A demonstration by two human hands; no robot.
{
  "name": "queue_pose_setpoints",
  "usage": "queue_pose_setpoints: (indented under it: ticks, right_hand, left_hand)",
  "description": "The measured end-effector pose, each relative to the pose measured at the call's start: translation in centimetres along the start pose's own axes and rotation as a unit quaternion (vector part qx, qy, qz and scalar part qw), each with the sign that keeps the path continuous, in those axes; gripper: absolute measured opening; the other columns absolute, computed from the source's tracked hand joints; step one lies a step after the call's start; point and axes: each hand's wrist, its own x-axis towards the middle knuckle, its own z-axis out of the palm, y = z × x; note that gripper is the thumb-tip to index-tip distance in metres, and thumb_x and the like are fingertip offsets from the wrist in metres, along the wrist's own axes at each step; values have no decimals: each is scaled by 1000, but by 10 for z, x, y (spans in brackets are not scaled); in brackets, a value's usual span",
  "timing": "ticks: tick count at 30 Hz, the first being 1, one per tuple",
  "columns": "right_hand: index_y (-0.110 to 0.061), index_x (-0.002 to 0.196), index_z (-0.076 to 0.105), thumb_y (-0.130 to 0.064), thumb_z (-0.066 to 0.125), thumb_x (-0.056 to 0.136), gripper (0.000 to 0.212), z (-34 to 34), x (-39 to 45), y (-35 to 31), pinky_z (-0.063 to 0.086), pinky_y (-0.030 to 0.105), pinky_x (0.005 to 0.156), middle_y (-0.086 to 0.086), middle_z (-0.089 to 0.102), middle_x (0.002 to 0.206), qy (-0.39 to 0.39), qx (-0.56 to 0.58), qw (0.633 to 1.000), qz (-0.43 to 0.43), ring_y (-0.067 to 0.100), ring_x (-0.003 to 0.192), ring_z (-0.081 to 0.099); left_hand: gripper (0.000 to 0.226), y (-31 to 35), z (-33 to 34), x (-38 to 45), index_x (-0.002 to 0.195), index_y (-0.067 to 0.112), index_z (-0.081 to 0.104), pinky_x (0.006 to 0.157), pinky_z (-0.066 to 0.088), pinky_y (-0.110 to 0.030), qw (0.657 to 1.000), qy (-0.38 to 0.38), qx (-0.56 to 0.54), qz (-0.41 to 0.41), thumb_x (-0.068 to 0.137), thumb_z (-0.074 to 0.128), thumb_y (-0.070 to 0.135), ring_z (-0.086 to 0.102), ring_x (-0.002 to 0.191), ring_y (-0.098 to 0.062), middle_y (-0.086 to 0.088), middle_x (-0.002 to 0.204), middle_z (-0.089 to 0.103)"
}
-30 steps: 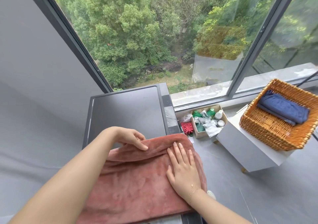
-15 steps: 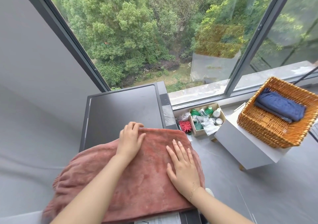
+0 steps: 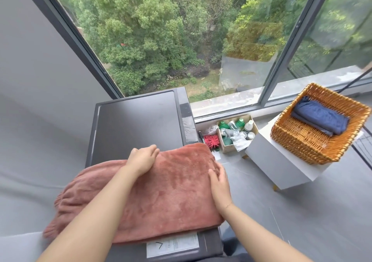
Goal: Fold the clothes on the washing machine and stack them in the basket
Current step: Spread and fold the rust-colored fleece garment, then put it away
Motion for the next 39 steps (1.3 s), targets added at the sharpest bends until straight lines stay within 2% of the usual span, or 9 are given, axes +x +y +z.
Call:
queue_pose_setpoints:
  ticks: [5, 9, 13, 18, 22, 26, 30, 35, 39]
  right_hand:
    - [-41, 102, 69, -55, 49, 75, 36, -11, 29, 54, 43, 40, 103, -10, 65, 114, -40, 102, 976, 186, 17, 113, 57]
    - [-8, 105, 63, -18, 60, 80, 27, -31, 16, 61, 50, 28, 65, 10, 65, 99, 19, 269, 903, 335, 22, 82, 57]
    - [-1, 77, 48, -15, 52, 94, 22, -43, 3, 73, 43, 35, 28, 12, 61, 56, 0, 443, 740, 506, 21, 49, 64]
    - [-2, 68, 66, -16, 50, 95, 34, -46, 10, 69, 48, 37, 30, 14, 66, 53, 27, 569, 696, 436, 26, 40, 63]
    - [-12, 80, 63, -36, 47, 97, 32, -64, 24, 65, 56, 32, 65, 6, 70, 61, 75, 605, 707, 357, 23, 60, 69]
    - [-11, 74, 69, -23, 57, 86, 21, -97, 39, 57, 57, 32, 48, 7, 70, 64, 104, 649, 702, 272, 22, 55, 69]
    - [-12, 73, 77, -19, 63, 72, 16, -130, 52, 41, 58, 28, 58, 5, 73, 76, 115, 662, 725, 151, 21, 68, 71]
    - [-10, 131, 53, -30, 48, 94, 42, -167, 74, -17, 56, 35, 79, 8, 69, 106, 107, 655, 748, 34, 24, 94, 67]
    - [-9, 95, 76, -19, 48, 95, 30, -197, 70, -75, 59, 34, 69, 10, 72, 95, 80, 642, 762, -16, 24, 84, 71]
  left_hand:
    - [35, 76, 43, -21, 113, 19, 61, 97, 28, -38, 964, 257, -17, 72, 94, 33, 28, 57, 111, -25, -1, 117, 61]
    - [51, 125, 83, -31, 136, 30, 50, 116, 3, -49, 981, 167, 5, 98, 95, 23, 43, 28, 144, -18, 0, 152, 37]
    - [48, 126, 101, -29, 139, 37, 46, 117, 1, -53, 983, 167, 19, 76, 95, 30, 46, 19, 147, -15, 3, 157, 29]
    - [48, 129, 102, -28, 141, 36, 44, 118, 2, -52, 980, 185, 16, 73, 95, 30, 45, 16, 147, -13, 4, 157, 28]
    - [48, 128, 104, -28, 141, 36, 44, 118, 3, -52, 977, 198, 17, 75, 95, 31, 43, 16, 147, -13, 4, 157, 28]
    - [49, 129, 105, -27, 141, 36, 44, 119, 0, -50, 976, 207, 14, 70, 95, 30, 44, 16, 147, -13, 4, 157, 29]
    - [51, 134, 103, -22, 142, 37, 43, 118, -6, -48, 977, 205, 8, 57, 94, 25, 46, 15, 147, -12, 4, 157, 28]
    - [63, 151, 88, -8, 139, 40, 46, 114, -22, -38, 984, 163, -69, 37, 84, 20, 58, 11, 147, -11, 8, 158, 24]
    - [58, 172, 61, 15, 122, 64, 40, 113, -22, -38, 954, 56, -291, 43, 71, 13, 68, 10, 145, -5, 17, 153, 25]
